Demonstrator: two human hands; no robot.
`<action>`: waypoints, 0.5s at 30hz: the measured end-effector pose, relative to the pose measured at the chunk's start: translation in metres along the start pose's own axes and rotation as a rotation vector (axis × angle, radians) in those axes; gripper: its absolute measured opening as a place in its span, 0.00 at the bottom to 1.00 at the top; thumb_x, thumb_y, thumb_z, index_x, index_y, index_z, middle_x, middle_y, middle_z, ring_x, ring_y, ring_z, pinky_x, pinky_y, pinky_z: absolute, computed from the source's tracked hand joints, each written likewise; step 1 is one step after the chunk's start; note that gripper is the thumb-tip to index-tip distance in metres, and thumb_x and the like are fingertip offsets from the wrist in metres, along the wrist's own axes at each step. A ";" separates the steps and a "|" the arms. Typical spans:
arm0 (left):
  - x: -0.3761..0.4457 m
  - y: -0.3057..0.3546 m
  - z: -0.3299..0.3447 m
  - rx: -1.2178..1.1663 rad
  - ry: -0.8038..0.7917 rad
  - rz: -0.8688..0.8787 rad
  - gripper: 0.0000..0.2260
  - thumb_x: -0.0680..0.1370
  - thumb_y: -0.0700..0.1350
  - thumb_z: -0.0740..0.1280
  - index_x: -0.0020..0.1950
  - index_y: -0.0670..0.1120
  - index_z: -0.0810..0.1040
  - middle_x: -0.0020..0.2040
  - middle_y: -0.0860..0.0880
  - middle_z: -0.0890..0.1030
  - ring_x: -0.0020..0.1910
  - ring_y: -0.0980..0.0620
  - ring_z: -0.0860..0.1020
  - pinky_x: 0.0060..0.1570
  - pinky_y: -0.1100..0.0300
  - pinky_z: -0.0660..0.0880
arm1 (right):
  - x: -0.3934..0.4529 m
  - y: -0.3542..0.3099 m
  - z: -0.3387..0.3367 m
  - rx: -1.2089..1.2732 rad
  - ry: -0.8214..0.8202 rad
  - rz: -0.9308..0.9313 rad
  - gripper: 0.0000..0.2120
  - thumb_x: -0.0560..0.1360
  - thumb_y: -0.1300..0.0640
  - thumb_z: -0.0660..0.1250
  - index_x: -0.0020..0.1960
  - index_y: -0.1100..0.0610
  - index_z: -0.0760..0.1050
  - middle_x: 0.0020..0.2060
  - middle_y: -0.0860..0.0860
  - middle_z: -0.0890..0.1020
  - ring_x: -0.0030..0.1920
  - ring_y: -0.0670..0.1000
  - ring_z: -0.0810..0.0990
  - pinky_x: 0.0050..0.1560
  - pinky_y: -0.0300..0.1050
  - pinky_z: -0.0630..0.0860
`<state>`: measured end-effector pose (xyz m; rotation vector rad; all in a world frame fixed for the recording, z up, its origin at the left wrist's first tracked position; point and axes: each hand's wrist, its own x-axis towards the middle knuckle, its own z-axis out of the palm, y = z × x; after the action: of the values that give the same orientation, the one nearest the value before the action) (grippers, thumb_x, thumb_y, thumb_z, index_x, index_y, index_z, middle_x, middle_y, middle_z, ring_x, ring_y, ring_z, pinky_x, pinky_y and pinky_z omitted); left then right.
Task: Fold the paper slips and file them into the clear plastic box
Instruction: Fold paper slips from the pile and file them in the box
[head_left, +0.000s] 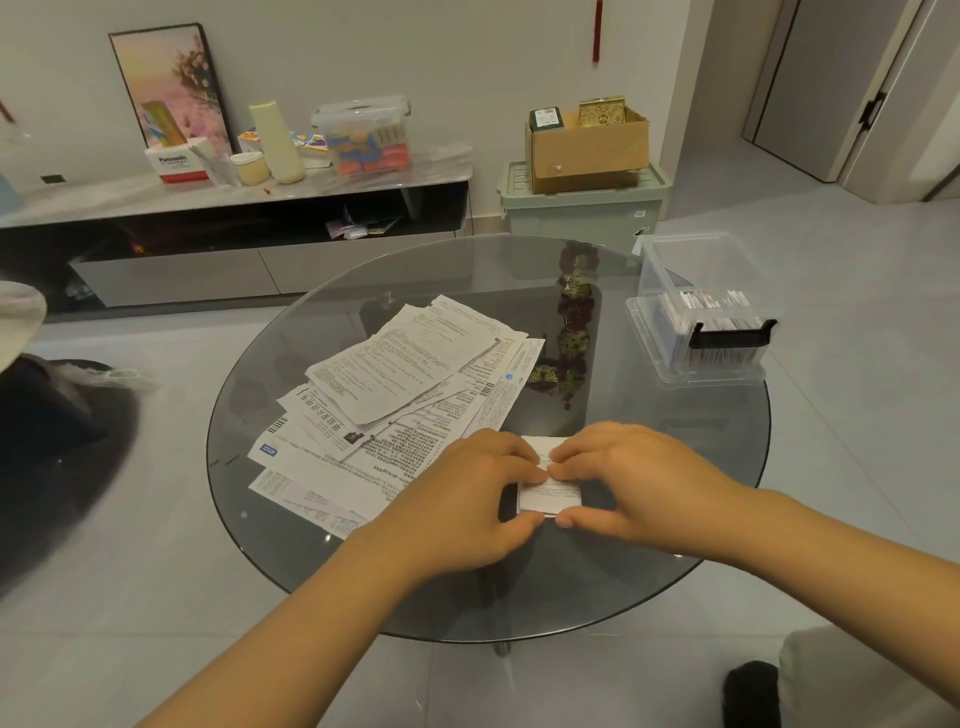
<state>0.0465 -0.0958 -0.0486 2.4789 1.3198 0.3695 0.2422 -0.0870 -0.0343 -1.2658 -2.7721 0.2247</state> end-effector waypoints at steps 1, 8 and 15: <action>0.000 0.000 0.000 0.002 -0.004 0.000 0.18 0.74 0.54 0.67 0.63 0.51 0.77 0.62 0.55 0.75 0.62 0.58 0.69 0.63 0.59 0.67 | 0.000 0.000 0.000 -0.019 -0.003 -0.008 0.22 0.75 0.39 0.60 0.67 0.45 0.71 0.65 0.41 0.73 0.63 0.44 0.70 0.62 0.39 0.68; 0.004 -0.003 0.002 0.000 -0.003 -0.010 0.16 0.72 0.56 0.69 0.58 0.52 0.78 0.55 0.55 0.77 0.55 0.58 0.71 0.55 0.62 0.70 | 0.003 -0.002 -0.001 -0.090 0.056 0.025 0.16 0.75 0.45 0.55 0.51 0.51 0.78 0.42 0.49 0.82 0.42 0.50 0.78 0.43 0.46 0.74; 0.015 0.007 0.003 -0.151 0.163 -0.262 0.07 0.76 0.49 0.66 0.38 0.52 0.75 0.34 0.54 0.75 0.34 0.58 0.71 0.32 0.67 0.63 | 0.009 0.002 0.000 0.234 0.156 0.193 0.06 0.77 0.48 0.60 0.50 0.48 0.72 0.42 0.49 0.79 0.45 0.49 0.76 0.46 0.48 0.74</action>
<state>0.0610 -0.0869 -0.0474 2.1569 1.5941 0.5929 0.2382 -0.0792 -0.0345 -1.4212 -2.4123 0.4290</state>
